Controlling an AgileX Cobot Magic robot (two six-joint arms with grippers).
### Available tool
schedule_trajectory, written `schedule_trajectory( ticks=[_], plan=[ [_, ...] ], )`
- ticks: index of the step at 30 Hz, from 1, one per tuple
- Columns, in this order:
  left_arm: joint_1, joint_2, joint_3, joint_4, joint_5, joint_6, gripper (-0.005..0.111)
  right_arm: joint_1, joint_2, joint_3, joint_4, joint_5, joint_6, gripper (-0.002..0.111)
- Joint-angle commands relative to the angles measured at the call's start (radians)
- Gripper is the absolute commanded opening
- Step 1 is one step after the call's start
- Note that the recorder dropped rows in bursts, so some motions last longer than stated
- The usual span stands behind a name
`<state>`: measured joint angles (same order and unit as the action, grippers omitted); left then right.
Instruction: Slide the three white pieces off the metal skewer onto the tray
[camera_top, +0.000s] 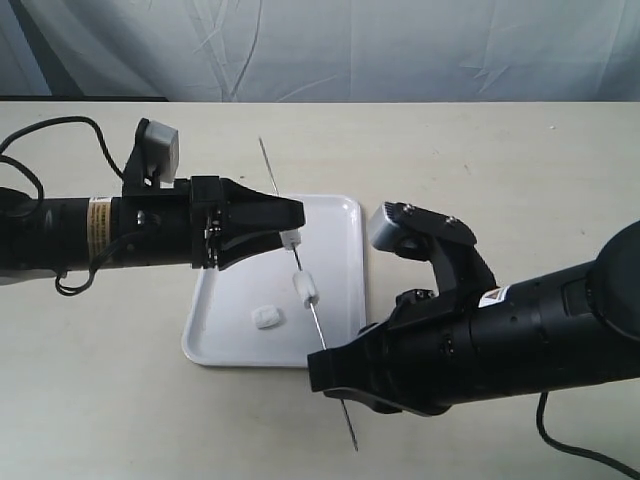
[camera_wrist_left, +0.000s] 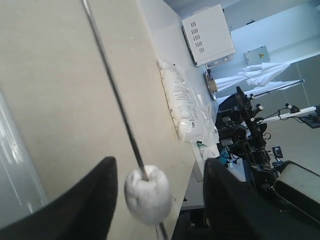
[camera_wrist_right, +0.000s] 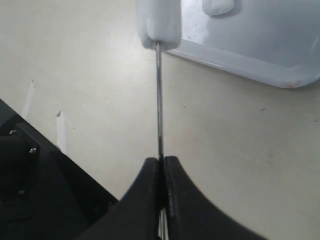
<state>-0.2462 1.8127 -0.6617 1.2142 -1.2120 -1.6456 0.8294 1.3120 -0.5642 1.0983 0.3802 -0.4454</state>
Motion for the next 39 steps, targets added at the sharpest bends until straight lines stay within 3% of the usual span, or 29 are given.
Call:
schedule_trajectory(
  ticks=[1,7,14,21,32,39],
  plan=[
    [-0.005,-0.003,-0.003,0.030,-0.009,0.005,0.050,-0.002,-0.004,0.001,0.031,-0.005,-0.037,-0.001],
    [-0.005,-0.003,-0.003,0.022,-0.009,0.005,0.047,-0.002,-0.004,0.001,0.031,-0.007,-0.037,-0.001],
    [-0.005,-0.003,-0.003,-0.005,-0.009,0.005,0.015,-0.002,-0.004,0.001,0.029,-0.007,-0.042,-0.001],
    [0.001,-0.003,-0.003,-0.079,-0.009,0.007,0.015,-0.002,-0.004,0.003,-0.009,0.049,-0.052,-0.001],
    [0.181,-0.003,-0.003,-0.115,-0.009,0.007,0.015,-0.002,-0.004,0.003,-0.152,0.184,0.012,-0.001],
    [0.261,-0.003,-0.003,-0.111,-0.009,0.007,0.015,-0.002,-0.004,0.003,-0.226,0.218,0.057,-0.001]
  ],
)
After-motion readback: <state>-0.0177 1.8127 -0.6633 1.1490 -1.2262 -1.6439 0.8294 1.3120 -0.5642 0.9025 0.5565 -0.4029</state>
